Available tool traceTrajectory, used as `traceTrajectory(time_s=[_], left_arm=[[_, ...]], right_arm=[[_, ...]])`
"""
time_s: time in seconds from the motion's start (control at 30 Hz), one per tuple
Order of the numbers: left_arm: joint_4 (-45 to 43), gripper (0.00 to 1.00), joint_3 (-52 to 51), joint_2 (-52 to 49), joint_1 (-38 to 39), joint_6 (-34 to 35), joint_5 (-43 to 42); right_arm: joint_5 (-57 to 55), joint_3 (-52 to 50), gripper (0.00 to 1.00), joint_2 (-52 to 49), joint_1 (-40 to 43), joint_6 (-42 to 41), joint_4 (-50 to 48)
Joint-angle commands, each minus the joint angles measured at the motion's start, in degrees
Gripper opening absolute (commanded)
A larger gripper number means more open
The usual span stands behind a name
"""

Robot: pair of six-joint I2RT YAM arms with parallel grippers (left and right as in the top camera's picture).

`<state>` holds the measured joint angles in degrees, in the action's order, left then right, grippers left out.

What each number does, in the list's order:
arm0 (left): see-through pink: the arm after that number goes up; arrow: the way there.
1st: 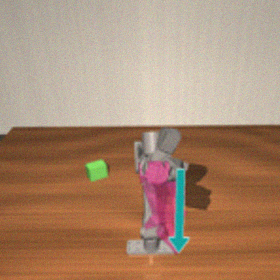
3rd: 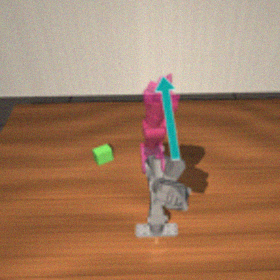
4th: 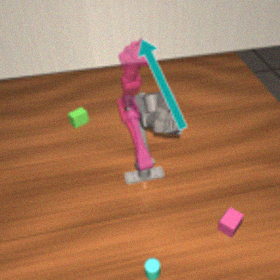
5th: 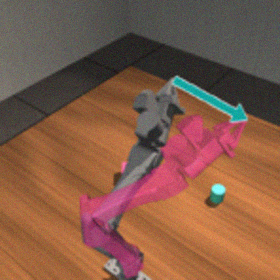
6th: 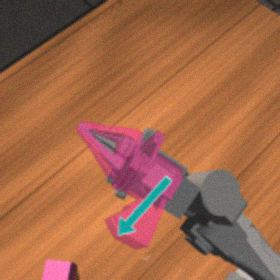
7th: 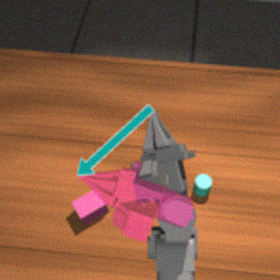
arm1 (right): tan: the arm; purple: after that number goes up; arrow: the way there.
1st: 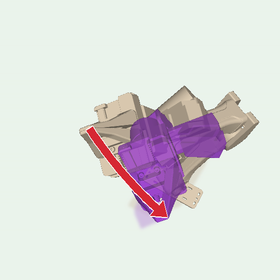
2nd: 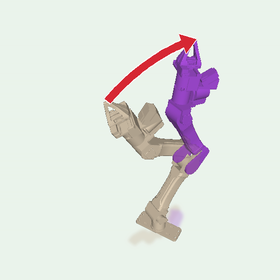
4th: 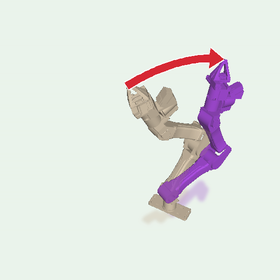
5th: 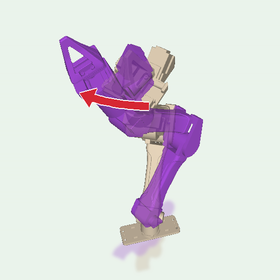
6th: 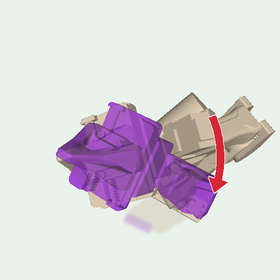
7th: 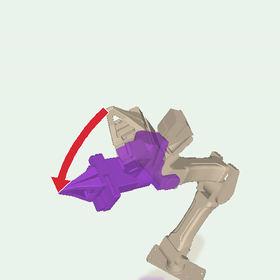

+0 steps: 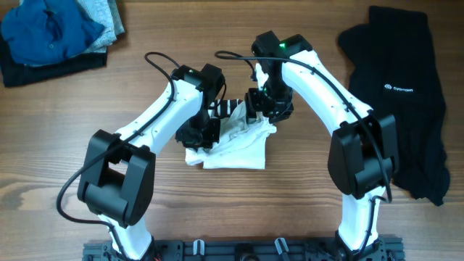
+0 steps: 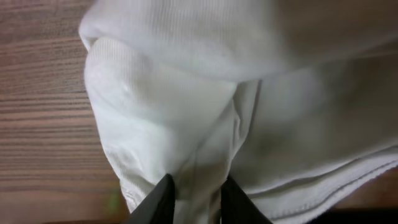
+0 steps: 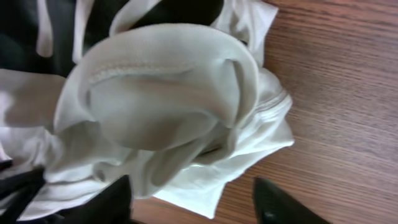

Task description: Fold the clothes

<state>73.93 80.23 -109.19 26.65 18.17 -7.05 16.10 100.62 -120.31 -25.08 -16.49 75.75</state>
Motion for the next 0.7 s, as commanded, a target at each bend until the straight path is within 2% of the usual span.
traceTrajectory(time_s=[0.0,0.03,0.07,0.13,0.17,0.2,0.23,0.33,0.67], left_arm=[[0.61,0.25,3.87,1.97,-0.2,1.84,0.52],[0.81,0.26,5.11,2.32,-0.2,1.84,0.5],[0.87,0.31,5.99,2.64,-0.2,1.81,0.52],[0.7,0.53,8.59,3.72,-0.2,1.79,0.57],[0.44,0.72,9.42,4.2,-0.2,1.79,0.57],[0.2,0.84,9.73,4.42,-0.2,1.79,0.57],[-0.2,0.87,9.84,4.63,-0.2,1.79,0.57],[-0.59,0.87,9.84,4.72,-0.2,1.79,0.57],[-0.63,0.91,9.84,4.72,-0.2,1.79,1.84]], right_arm=[[1.79,-0.42,0.69,-0.46,-0.61,-0.02,-0.52],[1.79,-0.5,0.69,-0.46,-0.66,-0.02,-0.79],[1.77,-0.68,0.69,-0.46,-0.76,0.07,-1.27],[1.79,-1.66,0.69,-0.46,-1.18,-0.04,-2.95],[1.79,-2.19,0.68,-0.46,-1.42,-0.02,-3.54],[1.77,-2.62,0.68,-0.46,-1.62,-0.02,-4.0],[1.77,-3.23,0.65,-0.46,-1.77,-0.09,-4.63],[1.75,-4.37,0.6,-0.46,-1.92,-0.22,-6.12],[-1.46,-9.55,0.57,-0.48,-1.92,-2.19,-9.01]])
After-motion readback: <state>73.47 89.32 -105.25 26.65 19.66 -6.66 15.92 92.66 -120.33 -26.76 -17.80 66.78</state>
